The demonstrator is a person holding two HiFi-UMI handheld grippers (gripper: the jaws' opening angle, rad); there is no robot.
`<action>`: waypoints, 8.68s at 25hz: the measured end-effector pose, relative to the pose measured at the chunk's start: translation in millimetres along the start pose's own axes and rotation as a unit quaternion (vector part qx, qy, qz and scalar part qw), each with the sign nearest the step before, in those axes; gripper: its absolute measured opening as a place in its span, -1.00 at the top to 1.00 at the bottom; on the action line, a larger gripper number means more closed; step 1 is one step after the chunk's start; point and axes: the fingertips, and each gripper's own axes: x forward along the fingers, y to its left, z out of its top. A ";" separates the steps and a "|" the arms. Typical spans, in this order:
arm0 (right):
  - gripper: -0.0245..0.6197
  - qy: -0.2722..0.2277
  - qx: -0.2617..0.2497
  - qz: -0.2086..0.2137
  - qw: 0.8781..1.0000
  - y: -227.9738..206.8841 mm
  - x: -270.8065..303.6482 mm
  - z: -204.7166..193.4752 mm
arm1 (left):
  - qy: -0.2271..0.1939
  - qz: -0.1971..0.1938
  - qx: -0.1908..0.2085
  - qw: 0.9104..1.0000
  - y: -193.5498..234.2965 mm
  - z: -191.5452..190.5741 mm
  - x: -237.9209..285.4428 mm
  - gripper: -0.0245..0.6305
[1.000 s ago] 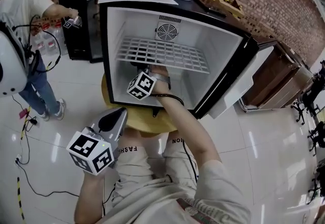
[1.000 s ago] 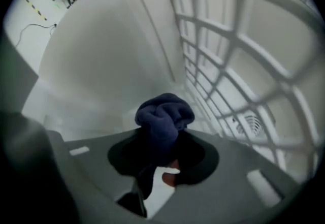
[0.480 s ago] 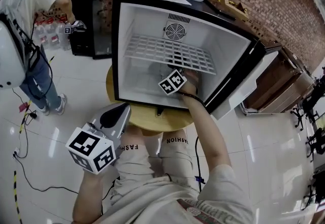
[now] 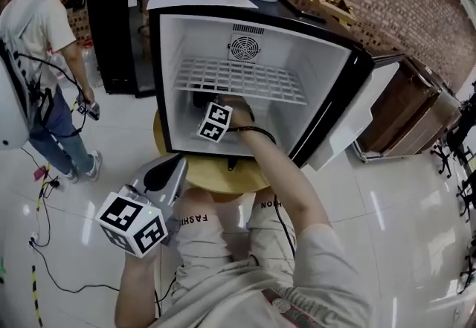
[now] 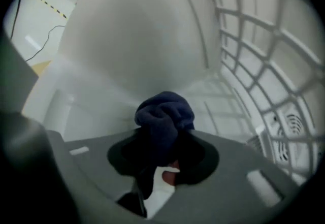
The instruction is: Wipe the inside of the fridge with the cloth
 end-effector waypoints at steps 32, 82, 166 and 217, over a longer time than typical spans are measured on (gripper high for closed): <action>0.54 -0.095 0.102 -0.070 0.988 -49.7 -16.9 60.3 | -0.002 -0.022 -0.078 0.997 5.2 -4.3 2.8 0.92; 0.53 -0.192 0.026 0.216 0.957 123.4 -165.5 88.2 | -0.014 0.003 -0.056 0.998 17.2 0.2 -1.3 0.92; 0.54 0.019 0.115 0.208 0.971 117.7 -97.3 55.6 | 0.010 0.062 0.013 0.998 52.7 6.2 -26.0 0.92; -0.09 -0.256 0.120 -0.039 0.958 20.9 -454.6 -149.3 | -0.084 -0.200 -0.001 0.976 -153.7 61.1 180.9 0.55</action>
